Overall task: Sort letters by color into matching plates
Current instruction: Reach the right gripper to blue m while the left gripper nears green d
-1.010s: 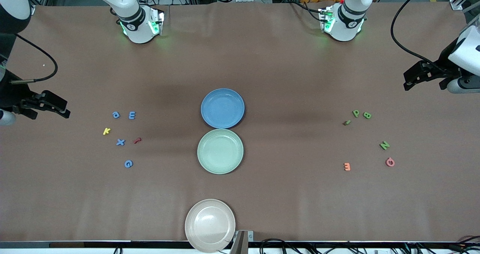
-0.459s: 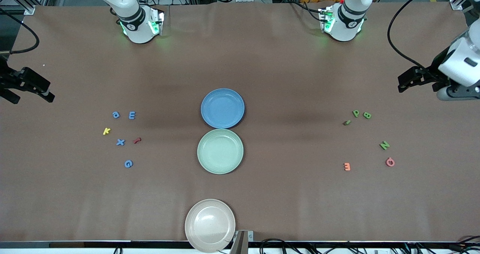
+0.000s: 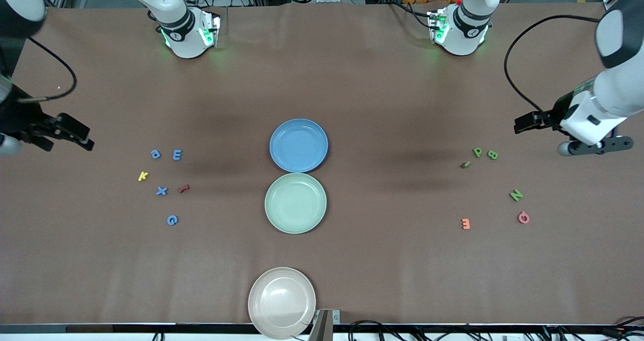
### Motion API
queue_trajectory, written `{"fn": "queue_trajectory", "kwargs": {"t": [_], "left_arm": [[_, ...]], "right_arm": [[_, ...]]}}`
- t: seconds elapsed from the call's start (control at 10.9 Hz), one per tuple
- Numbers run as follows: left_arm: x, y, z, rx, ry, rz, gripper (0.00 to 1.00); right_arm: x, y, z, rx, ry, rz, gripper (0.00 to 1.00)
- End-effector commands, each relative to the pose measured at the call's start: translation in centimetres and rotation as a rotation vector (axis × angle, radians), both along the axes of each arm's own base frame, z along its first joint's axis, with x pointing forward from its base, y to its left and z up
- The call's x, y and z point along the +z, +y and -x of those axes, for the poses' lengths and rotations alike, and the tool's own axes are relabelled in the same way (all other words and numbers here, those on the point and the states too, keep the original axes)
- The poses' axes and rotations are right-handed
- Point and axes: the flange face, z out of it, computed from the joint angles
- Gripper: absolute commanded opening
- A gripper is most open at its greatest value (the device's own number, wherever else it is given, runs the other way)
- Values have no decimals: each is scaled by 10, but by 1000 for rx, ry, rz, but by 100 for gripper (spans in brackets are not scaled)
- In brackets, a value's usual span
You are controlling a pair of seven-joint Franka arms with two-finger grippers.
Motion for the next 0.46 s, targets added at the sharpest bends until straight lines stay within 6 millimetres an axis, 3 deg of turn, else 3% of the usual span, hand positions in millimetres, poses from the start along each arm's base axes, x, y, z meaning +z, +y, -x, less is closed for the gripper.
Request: {"fn": "queue_trajectory", "kwargs": {"t": [0.0,0.18,0.37], "left_arm": [[-36,-4,31,85,8,-6,100],[-65,-2,49,108,2,-14,100],[-88,-2,57,159,-23,-21,100]], "right_arm": [[-75,-5,27,-23,12,-3,100],[-132,-20,39,-54,38,4,100],[-177,-20,49,-58,69,12,100]]}}
